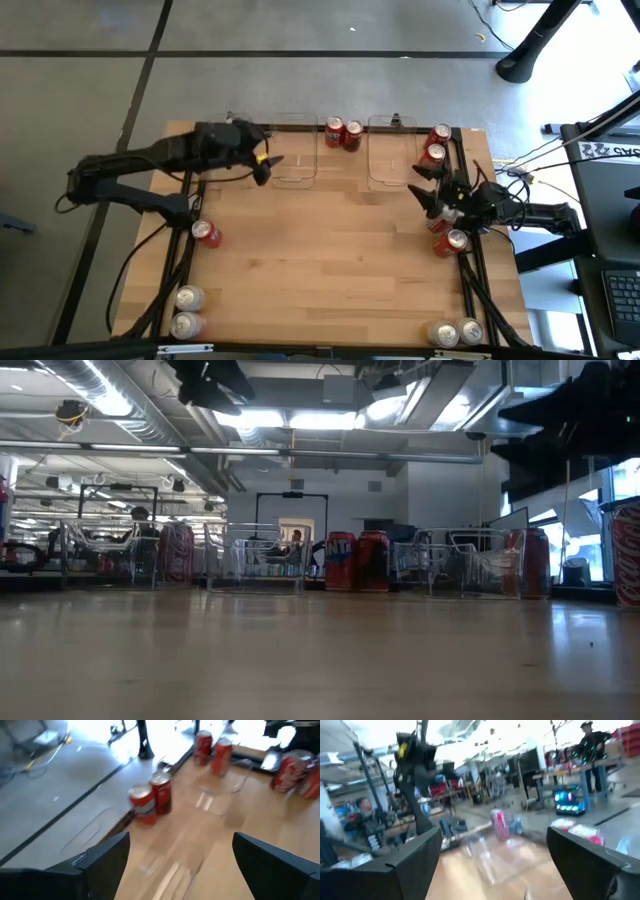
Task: Sort soda cans
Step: Put the red soda can into the left transparent bin
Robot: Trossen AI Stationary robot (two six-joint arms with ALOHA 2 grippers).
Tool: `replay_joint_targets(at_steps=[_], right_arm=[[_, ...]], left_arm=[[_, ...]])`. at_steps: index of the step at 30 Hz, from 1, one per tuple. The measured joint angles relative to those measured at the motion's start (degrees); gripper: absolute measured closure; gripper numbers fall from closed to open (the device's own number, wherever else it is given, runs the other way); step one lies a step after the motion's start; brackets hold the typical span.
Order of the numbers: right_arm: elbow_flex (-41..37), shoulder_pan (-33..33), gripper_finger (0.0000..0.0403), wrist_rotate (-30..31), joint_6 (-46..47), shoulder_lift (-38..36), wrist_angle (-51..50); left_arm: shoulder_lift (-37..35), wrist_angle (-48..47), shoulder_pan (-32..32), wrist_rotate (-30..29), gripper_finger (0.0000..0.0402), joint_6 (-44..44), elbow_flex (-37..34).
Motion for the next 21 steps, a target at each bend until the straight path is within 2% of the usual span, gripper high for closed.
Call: replay_joint_targets(at_steps=[6, 11, 18, 21], right_arm=[[4.92, 0.0, 0.0042, 5.73, -2.92, 6.31, -0.17], [9.96, -0.01, 0.0042, 8.73, -7.28, 13.21, -0.19], [17.12, -0.13, 0.0042, 22.48, -13.42, 24.99, -1.0], [20.11, -1.75, 0.0042, 23.98, -14.45, 31.13, -0.59]], left_arm=[[-0.76, 14.78, -2.49, -0.02, 0.0061, 3.59, -9.62], [-0.98, 16.71, -2.76, -0.09, 0.0061, 2.18, -13.14], [-2.05, 26.99, -3.56, 0.07, 0.0061, 4.32, -19.63], [-2.12, 28.68, -3.57, 0.08, 0.0061, 4.85, -21.94]])
